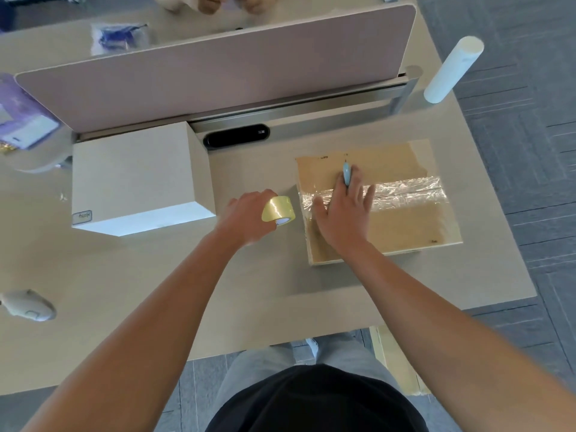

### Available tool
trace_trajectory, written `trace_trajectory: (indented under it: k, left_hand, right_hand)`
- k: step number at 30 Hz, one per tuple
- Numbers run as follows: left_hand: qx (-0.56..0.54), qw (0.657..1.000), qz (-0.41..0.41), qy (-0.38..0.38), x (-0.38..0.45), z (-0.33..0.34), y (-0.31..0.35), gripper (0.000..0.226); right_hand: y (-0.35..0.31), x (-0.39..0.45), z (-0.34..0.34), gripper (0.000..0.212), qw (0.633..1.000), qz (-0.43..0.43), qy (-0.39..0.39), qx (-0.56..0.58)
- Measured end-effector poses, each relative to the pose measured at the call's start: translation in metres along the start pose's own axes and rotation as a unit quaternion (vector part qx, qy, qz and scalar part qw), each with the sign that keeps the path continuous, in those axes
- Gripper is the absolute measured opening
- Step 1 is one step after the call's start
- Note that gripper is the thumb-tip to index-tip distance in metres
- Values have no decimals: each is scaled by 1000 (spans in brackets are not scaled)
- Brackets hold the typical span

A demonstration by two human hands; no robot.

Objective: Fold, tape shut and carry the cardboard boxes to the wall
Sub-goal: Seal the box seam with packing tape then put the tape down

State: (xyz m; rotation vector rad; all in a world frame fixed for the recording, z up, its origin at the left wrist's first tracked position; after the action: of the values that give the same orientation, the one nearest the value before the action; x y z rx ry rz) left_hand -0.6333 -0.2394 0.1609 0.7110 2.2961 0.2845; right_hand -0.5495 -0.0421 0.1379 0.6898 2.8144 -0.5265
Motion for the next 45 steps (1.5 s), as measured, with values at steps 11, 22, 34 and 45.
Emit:
trace_trajectory:
  k: [11,22,34,45]
  left_hand:
    - [8,996,84,-23,18,3,-9,53]
    - [96,987,121,-31,19,2,-15,56]
    - [199,977,27,-72,28,12,-38,55]
    - [-52,994,57,-76,21,-2,-46,35]
  right_hand:
    - [-50,-2,17,57,998,-43,47,-21]
    - [-42,-2,14,60,999,-42,9,33]
    - [-43,-4,12,60,998,-50,20,25]
    - [-36,-18,12,73,998,-10,13,56]
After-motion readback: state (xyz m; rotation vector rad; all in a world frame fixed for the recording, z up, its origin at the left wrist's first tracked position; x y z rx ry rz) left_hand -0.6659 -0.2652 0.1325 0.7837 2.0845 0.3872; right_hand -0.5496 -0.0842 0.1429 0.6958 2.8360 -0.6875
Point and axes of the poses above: each hand's wrist, its own x-axis towards the middle knuckle, its own z-axis out of the palm, y = z × x, the point moved 9 cm from there along x, towards the middle knuckle, and after that the axes turned 12 degrees about -y, right-handed, at the moved point
